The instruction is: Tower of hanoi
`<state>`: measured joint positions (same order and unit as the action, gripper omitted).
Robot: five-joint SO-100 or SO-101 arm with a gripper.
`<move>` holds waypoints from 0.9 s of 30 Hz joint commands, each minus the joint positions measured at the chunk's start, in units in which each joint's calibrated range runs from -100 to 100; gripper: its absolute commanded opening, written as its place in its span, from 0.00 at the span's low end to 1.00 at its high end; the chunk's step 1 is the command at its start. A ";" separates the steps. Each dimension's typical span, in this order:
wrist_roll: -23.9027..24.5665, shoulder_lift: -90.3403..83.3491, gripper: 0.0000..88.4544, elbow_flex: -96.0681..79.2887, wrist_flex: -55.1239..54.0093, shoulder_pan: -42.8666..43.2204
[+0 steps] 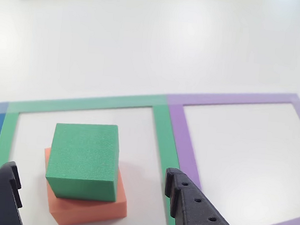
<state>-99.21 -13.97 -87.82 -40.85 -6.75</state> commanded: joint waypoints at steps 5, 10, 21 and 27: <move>-0.79 5.32 0.35 3.81 -5.65 1.38; -0.79 8.52 0.35 6.17 -7.43 2.06; -0.79 12.77 0.31 6.44 -10.75 2.29; -0.79 14.45 0.27 7.90 -11.15 2.67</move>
<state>-99.21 0.21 -81.98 -50.40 -5.03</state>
